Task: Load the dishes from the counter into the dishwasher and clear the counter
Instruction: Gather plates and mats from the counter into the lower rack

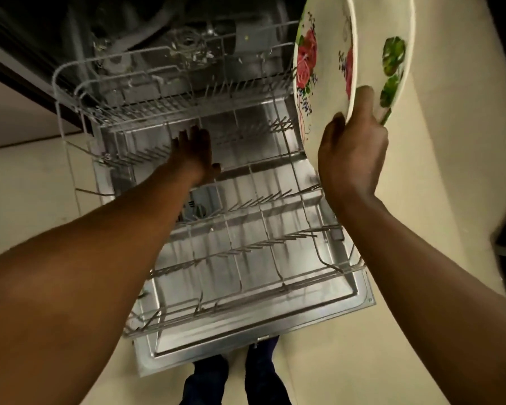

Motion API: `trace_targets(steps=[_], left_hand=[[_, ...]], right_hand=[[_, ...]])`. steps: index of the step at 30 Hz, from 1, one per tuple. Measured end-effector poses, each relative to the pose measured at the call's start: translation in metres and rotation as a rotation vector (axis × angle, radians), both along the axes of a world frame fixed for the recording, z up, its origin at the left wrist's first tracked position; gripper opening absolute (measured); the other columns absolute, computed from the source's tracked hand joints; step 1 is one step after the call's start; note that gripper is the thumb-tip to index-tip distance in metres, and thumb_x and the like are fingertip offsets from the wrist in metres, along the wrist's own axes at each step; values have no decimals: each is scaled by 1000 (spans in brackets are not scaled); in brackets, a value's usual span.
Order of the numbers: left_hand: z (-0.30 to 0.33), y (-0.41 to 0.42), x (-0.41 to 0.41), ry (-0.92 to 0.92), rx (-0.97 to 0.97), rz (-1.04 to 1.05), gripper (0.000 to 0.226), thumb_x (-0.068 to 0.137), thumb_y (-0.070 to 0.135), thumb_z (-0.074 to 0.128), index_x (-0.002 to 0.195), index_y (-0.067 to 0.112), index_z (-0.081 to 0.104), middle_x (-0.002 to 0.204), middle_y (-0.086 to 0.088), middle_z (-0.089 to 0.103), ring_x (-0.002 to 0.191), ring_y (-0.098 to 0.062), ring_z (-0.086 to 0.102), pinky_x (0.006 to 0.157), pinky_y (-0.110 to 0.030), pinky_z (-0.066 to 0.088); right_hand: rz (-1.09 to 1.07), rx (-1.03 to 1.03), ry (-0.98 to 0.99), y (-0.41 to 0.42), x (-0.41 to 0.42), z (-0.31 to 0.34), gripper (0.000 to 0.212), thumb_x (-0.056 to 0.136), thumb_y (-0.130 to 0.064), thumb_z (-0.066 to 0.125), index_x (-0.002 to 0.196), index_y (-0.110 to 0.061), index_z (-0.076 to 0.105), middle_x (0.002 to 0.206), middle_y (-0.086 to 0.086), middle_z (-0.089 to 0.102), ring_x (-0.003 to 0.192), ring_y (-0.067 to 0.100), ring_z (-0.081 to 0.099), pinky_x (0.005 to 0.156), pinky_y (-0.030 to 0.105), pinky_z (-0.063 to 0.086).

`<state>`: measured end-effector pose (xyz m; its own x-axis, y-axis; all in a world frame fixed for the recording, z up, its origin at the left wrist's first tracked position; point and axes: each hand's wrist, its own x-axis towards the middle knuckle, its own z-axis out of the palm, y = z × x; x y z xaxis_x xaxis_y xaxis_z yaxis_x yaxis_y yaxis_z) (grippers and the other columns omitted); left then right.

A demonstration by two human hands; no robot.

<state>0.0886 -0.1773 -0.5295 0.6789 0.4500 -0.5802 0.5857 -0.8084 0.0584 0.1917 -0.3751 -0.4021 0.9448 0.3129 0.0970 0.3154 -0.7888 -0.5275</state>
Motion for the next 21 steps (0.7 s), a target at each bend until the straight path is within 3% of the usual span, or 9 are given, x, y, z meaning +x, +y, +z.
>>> trace_targets(steps=[3,6,8,14,18,21], left_hand=[[-13,2,-13,-73,58,-96,83,92,45,56,153,7,16,158,-22,9,143,-43,12,117,-51,14],[-17,-1,-23,-153,102,-183,80,87,45,62,149,8,30,155,-26,13,139,-47,16,115,-54,14],[-17,-1,-22,-148,106,-180,81,85,47,63,149,10,30,154,-25,13,139,-46,16,116,-54,13],[-22,-6,-20,-157,129,-153,86,84,50,62,151,13,25,152,-24,12,137,-45,18,117,-55,10],[-27,-6,-23,-174,158,-167,88,81,51,66,150,13,26,152,-23,12,137,-44,18,117,-56,9],[-26,-7,-22,-176,159,-165,89,79,53,67,149,14,28,153,-23,12,137,-44,18,117,-56,11]], right_hand=[[-15,-9,-24,13,10,-16,27,96,-7,48,123,-10,45,119,13,62,95,23,58,83,43,58],[-10,12,-8,25,20,-29,34,95,-5,45,129,-10,44,102,5,59,84,17,51,81,37,57],[-25,-16,27,32,29,-39,35,94,-6,45,129,-12,43,95,-1,51,80,18,51,76,39,57],[-9,-40,27,53,55,-56,38,93,-13,49,131,-5,47,90,11,55,75,25,49,70,34,39],[-96,-25,103,55,62,-57,44,94,-13,47,137,-16,42,106,5,64,83,22,61,73,36,56],[-89,-22,138,44,57,-64,33,96,-17,46,129,-12,47,95,7,62,82,26,63,77,39,57]])
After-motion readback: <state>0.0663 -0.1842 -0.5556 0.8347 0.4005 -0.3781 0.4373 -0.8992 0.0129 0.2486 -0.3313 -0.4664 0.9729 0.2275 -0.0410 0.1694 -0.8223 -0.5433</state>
